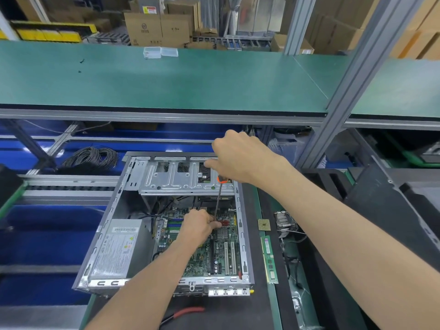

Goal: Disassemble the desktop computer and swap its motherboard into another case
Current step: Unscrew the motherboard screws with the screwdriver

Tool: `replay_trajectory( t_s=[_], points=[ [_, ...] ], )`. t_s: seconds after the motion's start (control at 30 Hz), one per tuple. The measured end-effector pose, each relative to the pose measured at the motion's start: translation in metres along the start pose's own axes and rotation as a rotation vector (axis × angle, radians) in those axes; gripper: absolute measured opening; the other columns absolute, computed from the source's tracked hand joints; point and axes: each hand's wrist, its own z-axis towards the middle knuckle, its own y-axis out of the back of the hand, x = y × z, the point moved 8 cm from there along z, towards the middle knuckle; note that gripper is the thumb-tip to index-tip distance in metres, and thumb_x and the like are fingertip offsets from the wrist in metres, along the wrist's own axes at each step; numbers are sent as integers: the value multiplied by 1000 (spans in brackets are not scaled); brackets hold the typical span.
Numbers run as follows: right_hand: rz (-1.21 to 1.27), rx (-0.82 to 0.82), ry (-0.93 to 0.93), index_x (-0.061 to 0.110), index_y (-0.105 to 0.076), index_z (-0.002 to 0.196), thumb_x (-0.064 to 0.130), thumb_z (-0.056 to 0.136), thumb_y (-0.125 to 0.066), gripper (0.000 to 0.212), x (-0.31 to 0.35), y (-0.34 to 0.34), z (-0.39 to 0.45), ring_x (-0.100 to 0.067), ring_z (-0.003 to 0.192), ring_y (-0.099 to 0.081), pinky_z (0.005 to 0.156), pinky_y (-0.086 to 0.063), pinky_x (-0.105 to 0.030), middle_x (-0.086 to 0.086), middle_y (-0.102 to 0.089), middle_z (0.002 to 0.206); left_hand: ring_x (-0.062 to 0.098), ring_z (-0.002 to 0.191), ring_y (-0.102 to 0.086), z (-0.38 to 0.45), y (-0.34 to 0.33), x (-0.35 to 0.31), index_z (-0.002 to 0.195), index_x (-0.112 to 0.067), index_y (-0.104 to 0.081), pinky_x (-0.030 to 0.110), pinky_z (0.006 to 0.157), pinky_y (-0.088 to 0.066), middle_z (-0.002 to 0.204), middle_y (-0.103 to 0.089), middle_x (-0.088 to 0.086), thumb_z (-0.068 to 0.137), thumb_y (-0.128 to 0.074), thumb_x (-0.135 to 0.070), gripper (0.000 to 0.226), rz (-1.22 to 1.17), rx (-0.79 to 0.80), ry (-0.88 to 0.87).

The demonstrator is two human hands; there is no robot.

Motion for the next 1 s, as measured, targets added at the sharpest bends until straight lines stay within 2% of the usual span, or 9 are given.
replay_trajectory(
  t_s=[0.13,0.23,0.3,0.43,0.57,0.67,0.8,0.87,1.0],
  points=[
    [119,110,159,17,-56,78,13,86,-61,10,16,-4,1,-28,85,-59,68,-49,-37,-3,-58,84,19,68,-64,0,-1,3,103,-15,-79,30,74,-52,81,-75,8,87,-67,-57,47,3,11,27],
    [250,173,244,25,-59,80,-2,75,-65,28,24,-3,-3,-12,74,-54,63,-46,-32,5,-54,88,16,53,-55,-3,-1,3,88,-11,-79,27,61,-43,55,-58,-1,86,-67,-58,49,7,14,49],
    [261,143,250,22,-59,85,2,73,-67,25,25,-3,-5,-11,72,-50,58,-40,-30,3,-47,93,16,55,-55,-3,-4,3,93,-12,-78,26,63,-44,57,-57,-3,89,-66,-54,43,23,40,40],
    [52,-14,64,18,-48,88,50,90,-60,35,11,2,-2,-28,71,-46,62,-33,-35,0,-41,77,26,90,-66,-5,-13,1,116,-15,-70,36,81,-55,96,-69,9,94,-63,-24,24,125,139,-10],
    [93,56,147,15,-58,86,20,90,-60,6,21,1,2,-29,79,-52,65,-39,-35,-1,-49,78,24,79,-54,-6,-19,0,120,-12,-62,36,78,-54,89,-60,7,83,-56,-4,38,221,153,-40],
    [251,180,258,22,-62,84,-1,76,-60,24,32,0,-3,-17,78,-58,64,-45,-32,0,-64,89,23,82,-54,-4,-20,2,120,-13,-63,37,81,-55,90,-56,6,85,-56,-5,37,250,163,-34],
    [154,86,189,22,-57,88,26,81,-68,14,25,4,0,-25,74,-52,59,-38,-33,1,-52,82,31,96,-62,1,-15,3,120,-14,-64,39,75,-51,106,-60,11,87,-58,-9,34,306,164,-44],
    [-11,31,62,18,-50,88,52,93,-57,35,16,5,3,-29,71,-43,64,-32,-36,2,-36,73,31,97,-63,4,-13,1,116,-16,-68,41,78,-53,107,-63,10,89,-61,-14,28,333,167,-74],
    [93,93,160,14,-59,91,23,94,-56,10,21,2,4,-28,80,-51,66,-41,-37,4,-46,75,32,101,-64,10,-16,1,111,-19,-69,43,84,-56,110,-65,10,90,-63,-24,22,351,174,-121]
  ],
)
